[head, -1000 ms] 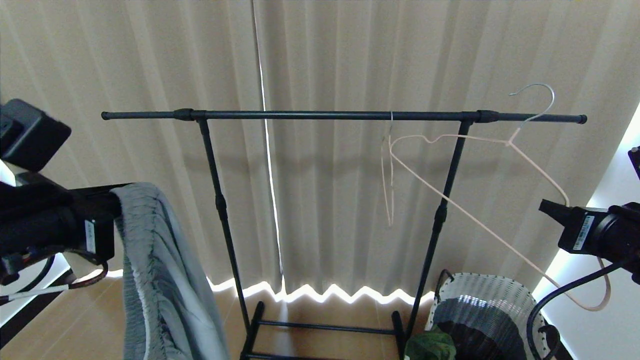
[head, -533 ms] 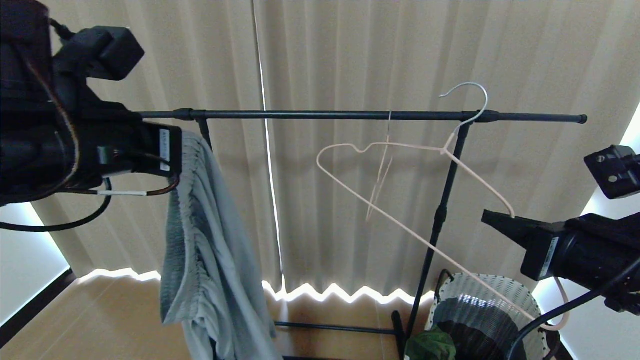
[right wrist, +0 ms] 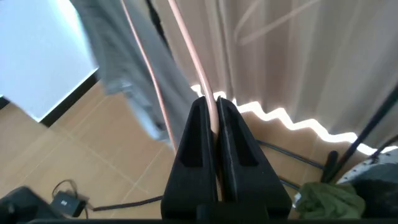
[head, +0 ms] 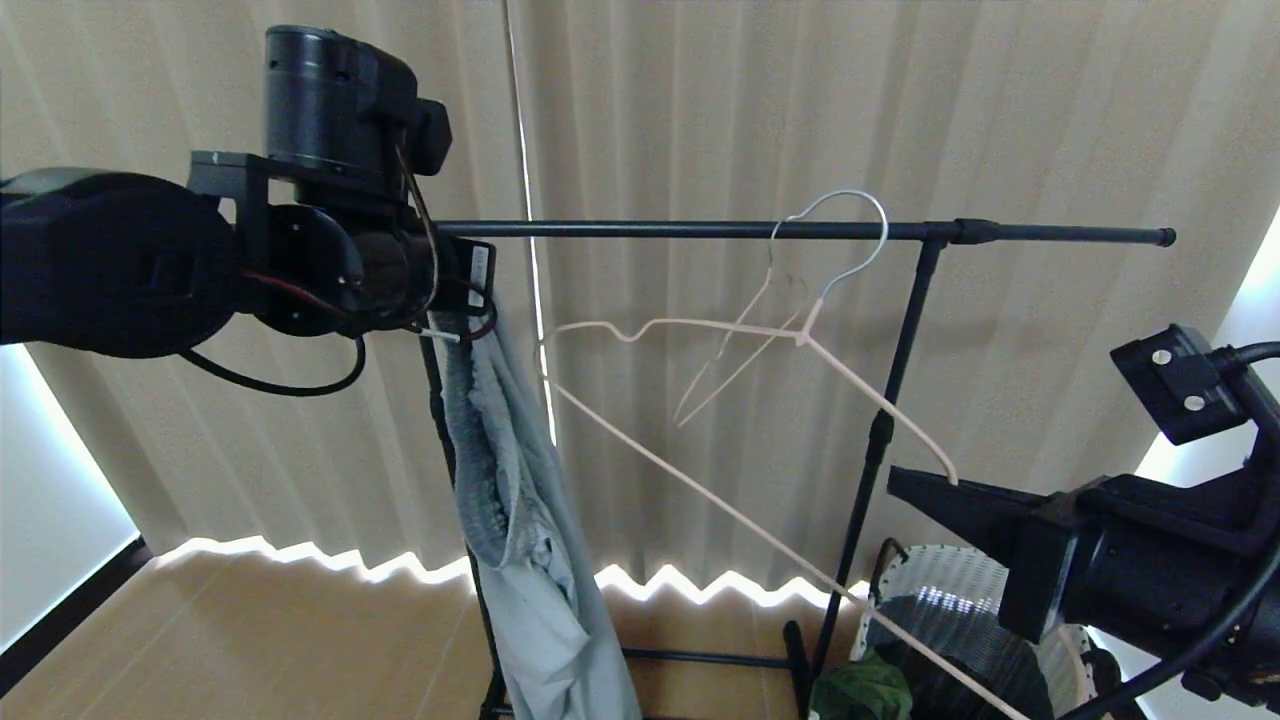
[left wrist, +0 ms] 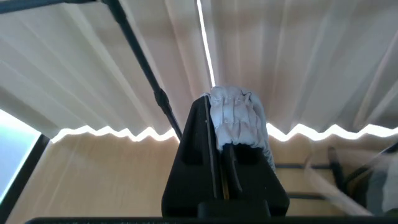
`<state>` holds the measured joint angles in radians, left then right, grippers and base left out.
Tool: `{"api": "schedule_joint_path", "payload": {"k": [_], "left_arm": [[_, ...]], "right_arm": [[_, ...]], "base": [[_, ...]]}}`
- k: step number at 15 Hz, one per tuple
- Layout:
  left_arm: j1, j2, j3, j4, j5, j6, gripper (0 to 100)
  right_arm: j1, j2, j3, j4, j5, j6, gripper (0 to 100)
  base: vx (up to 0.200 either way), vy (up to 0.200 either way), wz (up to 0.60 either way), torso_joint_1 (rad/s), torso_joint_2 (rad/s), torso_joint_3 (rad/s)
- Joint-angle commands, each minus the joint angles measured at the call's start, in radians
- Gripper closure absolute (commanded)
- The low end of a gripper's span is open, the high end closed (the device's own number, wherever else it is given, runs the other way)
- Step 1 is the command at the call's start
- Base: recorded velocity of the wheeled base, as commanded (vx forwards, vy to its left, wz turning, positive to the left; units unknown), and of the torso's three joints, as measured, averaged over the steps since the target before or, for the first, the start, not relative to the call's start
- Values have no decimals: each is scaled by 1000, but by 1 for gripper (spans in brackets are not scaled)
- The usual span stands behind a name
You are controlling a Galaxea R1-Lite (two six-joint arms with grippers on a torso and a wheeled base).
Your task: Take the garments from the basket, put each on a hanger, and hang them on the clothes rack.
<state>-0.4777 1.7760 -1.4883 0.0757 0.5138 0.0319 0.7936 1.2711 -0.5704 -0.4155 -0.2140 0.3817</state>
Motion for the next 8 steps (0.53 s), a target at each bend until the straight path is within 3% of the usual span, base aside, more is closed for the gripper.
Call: {"api": "schedule_joint_path", "payload": {"k": [1, 4, 8], "left_arm": [[1, 37, -7, -2, 2, 11, 100], [7, 59, -9, -14, 9, 33, 100], [21, 66, -7, -40, 14, 51, 100]], "right_arm": [[55, -7, -2, 0, 1, 3, 100], [127, -13, -2, 0, -2, 46, 100], [136, -13, -26, 0, -1, 43, 100]], "base": [[0, 0, 0, 0, 0, 0], [0, 0, 0, 0, 0, 0], [0, 0, 0, 0, 0, 0]]}}
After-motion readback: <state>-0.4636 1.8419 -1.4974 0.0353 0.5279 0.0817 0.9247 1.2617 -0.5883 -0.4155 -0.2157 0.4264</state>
